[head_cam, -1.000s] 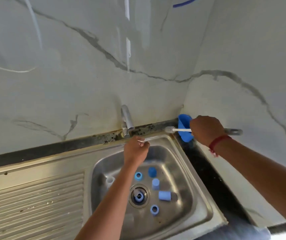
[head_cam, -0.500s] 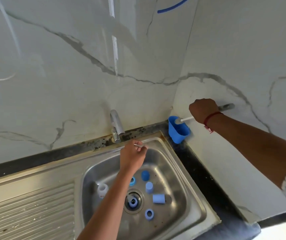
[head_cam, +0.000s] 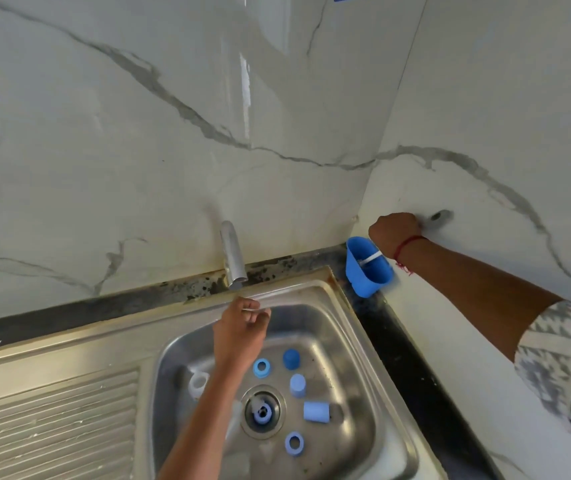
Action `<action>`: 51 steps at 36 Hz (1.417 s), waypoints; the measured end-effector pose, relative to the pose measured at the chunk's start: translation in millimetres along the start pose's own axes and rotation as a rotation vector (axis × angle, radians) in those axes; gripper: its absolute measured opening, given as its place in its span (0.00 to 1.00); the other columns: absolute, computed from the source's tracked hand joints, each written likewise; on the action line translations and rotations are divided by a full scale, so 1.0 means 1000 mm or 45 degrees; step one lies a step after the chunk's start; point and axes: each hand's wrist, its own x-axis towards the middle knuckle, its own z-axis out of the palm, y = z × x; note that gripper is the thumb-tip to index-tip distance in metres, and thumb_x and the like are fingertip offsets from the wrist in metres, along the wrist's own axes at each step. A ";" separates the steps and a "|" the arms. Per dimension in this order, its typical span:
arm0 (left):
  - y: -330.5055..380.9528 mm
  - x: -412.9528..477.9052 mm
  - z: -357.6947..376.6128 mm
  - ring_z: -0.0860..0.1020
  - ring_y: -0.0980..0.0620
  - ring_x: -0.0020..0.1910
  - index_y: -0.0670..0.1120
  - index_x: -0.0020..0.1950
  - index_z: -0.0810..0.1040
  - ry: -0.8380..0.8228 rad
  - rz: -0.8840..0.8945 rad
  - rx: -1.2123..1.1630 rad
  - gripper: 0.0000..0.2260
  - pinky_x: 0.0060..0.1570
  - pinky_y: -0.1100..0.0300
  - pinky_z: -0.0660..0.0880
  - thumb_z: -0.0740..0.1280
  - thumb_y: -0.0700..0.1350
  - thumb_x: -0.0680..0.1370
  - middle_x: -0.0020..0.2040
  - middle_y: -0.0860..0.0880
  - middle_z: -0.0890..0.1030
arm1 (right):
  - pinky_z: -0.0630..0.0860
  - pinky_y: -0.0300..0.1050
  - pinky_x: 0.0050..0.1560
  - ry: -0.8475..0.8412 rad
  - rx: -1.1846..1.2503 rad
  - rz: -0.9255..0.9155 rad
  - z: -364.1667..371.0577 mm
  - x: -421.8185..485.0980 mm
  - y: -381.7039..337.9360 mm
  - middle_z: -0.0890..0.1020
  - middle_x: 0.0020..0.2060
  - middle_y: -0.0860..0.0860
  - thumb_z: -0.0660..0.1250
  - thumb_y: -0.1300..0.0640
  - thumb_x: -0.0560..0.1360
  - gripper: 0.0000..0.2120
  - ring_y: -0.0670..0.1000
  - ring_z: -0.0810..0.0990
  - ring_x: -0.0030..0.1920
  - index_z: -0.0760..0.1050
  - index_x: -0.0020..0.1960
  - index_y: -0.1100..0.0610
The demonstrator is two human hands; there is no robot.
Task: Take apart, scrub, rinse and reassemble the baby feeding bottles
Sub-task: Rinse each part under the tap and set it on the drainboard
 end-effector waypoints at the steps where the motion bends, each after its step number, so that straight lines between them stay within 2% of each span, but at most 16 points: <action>1: -0.001 0.000 0.000 0.82 0.55 0.42 0.50 0.50 0.77 0.002 -0.022 -0.018 0.05 0.41 0.64 0.73 0.72 0.47 0.77 0.43 0.53 0.83 | 0.78 0.45 0.49 0.002 -0.018 0.002 0.003 0.002 -0.001 0.81 0.49 0.49 0.60 0.64 0.78 0.10 0.52 0.81 0.49 0.78 0.52 0.54; 5: -0.008 -0.002 0.003 0.83 0.53 0.41 0.53 0.45 0.77 0.026 -0.065 -0.076 0.05 0.47 0.52 0.80 0.73 0.47 0.76 0.40 0.52 0.84 | 0.74 0.45 0.49 0.024 -0.094 -0.004 0.009 0.008 -0.006 0.79 0.46 0.48 0.61 0.62 0.78 0.07 0.50 0.80 0.49 0.74 0.47 0.52; 9: -0.009 -0.006 0.007 0.83 0.52 0.42 0.53 0.45 0.76 0.028 -0.082 -0.098 0.06 0.48 0.51 0.81 0.73 0.47 0.76 0.40 0.52 0.83 | 0.72 0.48 0.53 0.052 -0.161 -0.007 0.012 0.004 -0.008 0.74 0.41 0.47 0.61 0.58 0.79 0.05 0.51 0.79 0.50 0.69 0.44 0.52; 12: -0.009 -0.009 0.007 0.83 0.51 0.41 0.53 0.45 0.77 0.021 -0.082 -0.115 0.05 0.49 0.48 0.81 0.73 0.47 0.76 0.40 0.52 0.83 | 0.72 0.48 0.54 0.052 -0.165 -0.002 0.013 0.000 -0.009 0.75 0.41 0.47 0.61 0.57 0.78 0.04 0.51 0.78 0.51 0.69 0.45 0.51; 17: -0.008 -0.012 0.006 0.83 0.52 0.42 0.54 0.45 0.77 0.016 -0.072 -0.090 0.05 0.49 0.48 0.81 0.73 0.48 0.76 0.41 0.53 0.83 | 0.71 0.51 0.58 0.054 -0.164 -0.001 0.020 -0.006 -0.010 0.79 0.48 0.46 0.62 0.56 0.78 0.02 0.52 0.76 0.55 0.73 0.49 0.51; 19: -0.008 -0.013 0.006 0.83 0.52 0.42 0.54 0.46 0.77 0.017 -0.076 -0.085 0.05 0.50 0.48 0.81 0.73 0.49 0.76 0.41 0.53 0.83 | 0.71 0.51 0.58 0.054 -0.189 -0.007 0.023 -0.009 -0.011 0.79 0.48 0.46 0.62 0.56 0.78 0.04 0.52 0.76 0.55 0.75 0.51 0.50; 27: -0.012 -0.018 0.005 0.83 0.52 0.41 0.54 0.44 0.76 0.026 -0.084 -0.051 0.06 0.49 0.47 0.81 0.73 0.48 0.75 0.39 0.53 0.83 | 0.68 0.52 0.62 0.062 -0.183 -0.031 0.028 -0.018 -0.013 0.79 0.49 0.46 0.63 0.55 0.78 0.03 0.52 0.75 0.56 0.74 0.51 0.51; 30: -0.014 -0.021 0.006 0.83 0.52 0.41 0.54 0.44 0.77 0.029 -0.087 -0.065 0.06 0.50 0.47 0.80 0.73 0.49 0.75 0.39 0.52 0.83 | 0.68 0.52 0.61 0.063 -0.176 -0.047 0.029 -0.021 -0.013 0.78 0.46 0.46 0.62 0.56 0.78 0.01 0.52 0.76 0.55 0.72 0.48 0.51; 36: -0.020 -0.028 0.008 0.83 0.53 0.41 0.53 0.47 0.78 0.023 -0.105 -0.052 0.06 0.50 0.49 0.80 0.74 0.50 0.75 0.40 0.53 0.83 | 0.68 0.51 0.60 0.082 -0.175 -0.052 0.033 -0.026 -0.014 0.73 0.41 0.47 0.61 0.56 0.79 0.04 0.51 0.76 0.53 0.69 0.45 0.53; 41: -0.023 -0.030 0.010 0.84 0.53 0.42 0.53 0.47 0.79 0.025 -0.125 -0.072 0.06 0.50 0.49 0.81 0.74 0.50 0.75 0.40 0.54 0.84 | 0.69 0.51 0.59 0.082 -0.161 -0.059 0.031 -0.028 -0.013 0.72 0.41 0.48 0.61 0.55 0.79 0.04 0.51 0.76 0.53 0.70 0.46 0.53; 44: -0.023 -0.028 0.010 0.83 0.53 0.42 0.53 0.47 0.79 0.011 -0.121 -0.055 0.05 0.51 0.49 0.80 0.74 0.50 0.75 0.41 0.53 0.83 | 0.69 0.49 0.57 0.103 -0.133 -0.055 0.029 -0.029 -0.014 0.74 0.42 0.48 0.61 0.57 0.79 0.04 0.51 0.75 0.53 0.74 0.49 0.52; 47: -0.025 -0.022 0.009 0.84 0.53 0.42 0.52 0.47 0.79 0.014 -0.124 -0.051 0.06 0.51 0.49 0.81 0.74 0.50 0.75 0.41 0.53 0.84 | 0.68 0.48 0.54 0.146 -0.058 -0.124 0.024 -0.032 -0.020 0.74 0.43 0.49 0.62 0.57 0.78 0.01 0.51 0.75 0.53 0.71 0.47 0.53; 49: -0.029 -0.021 0.005 0.84 0.53 0.41 0.53 0.47 0.78 0.024 -0.154 -0.069 0.06 0.50 0.49 0.81 0.74 0.50 0.75 0.41 0.53 0.84 | 0.68 0.47 0.52 0.155 0.049 -0.166 0.019 -0.034 -0.030 0.73 0.42 0.50 0.62 0.56 0.77 0.04 0.52 0.76 0.53 0.68 0.45 0.53; 51: -0.039 -0.025 0.001 0.85 0.52 0.40 0.52 0.48 0.78 0.018 -0.268 -0.151 0.06 0.49 0.47 0.82 0.74 0.49 0.75 0.41 0.51 0.84 | 0.72 0.47 0.51 0.193 0.255 -0.184 0.020 -0.035 -0.043 0.76 0.41 0.51 0.63 0.55 0.78 0.04 0.52 0.78 0.50 0.73 0.45 0.54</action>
